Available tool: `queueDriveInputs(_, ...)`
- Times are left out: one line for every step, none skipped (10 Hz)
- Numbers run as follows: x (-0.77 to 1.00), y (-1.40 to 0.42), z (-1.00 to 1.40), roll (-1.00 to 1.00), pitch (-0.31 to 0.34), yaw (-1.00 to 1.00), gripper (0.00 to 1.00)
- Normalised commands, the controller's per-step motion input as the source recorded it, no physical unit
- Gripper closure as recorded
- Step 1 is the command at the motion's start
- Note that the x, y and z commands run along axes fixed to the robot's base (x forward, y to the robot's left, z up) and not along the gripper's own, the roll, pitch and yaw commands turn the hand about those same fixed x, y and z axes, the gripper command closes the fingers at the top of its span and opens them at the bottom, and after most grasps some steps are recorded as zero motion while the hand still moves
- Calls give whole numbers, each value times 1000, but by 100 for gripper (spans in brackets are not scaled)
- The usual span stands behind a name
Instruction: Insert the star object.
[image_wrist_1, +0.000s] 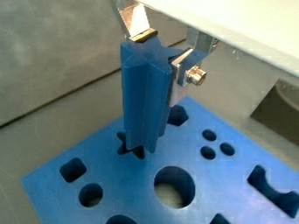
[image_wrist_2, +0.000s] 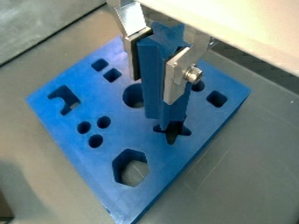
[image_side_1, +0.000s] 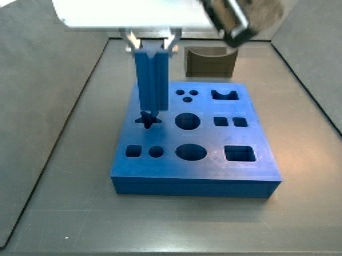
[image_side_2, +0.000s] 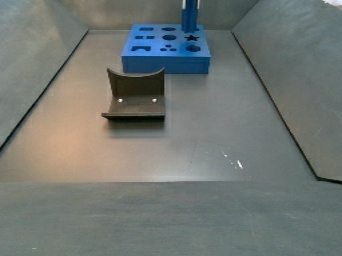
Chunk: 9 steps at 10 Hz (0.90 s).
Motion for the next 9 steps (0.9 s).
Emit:
queueDriveInputs(0,0,-411,1,-77,0,100)
queueDriveInputs(0,0,-360,3,-57,0,100)
queueDriveInputs(-69,0,-269,7,-36,0,100)
queueDriveInputs(-114,0,-209,0,-26,-14,100)
queueDriveInputs(-174,0,-186,0,-23,-83,100)
queueDriveInputs(-237,0,-197,6,-4,-237,100)
queueDriveInputs(-169,0,-197,26,0,-486,100)
queueDriveInputs(-49,0,-206,20,0,-603,100)
queueDriveInputs(0,6,-206,0,13,-443,100)
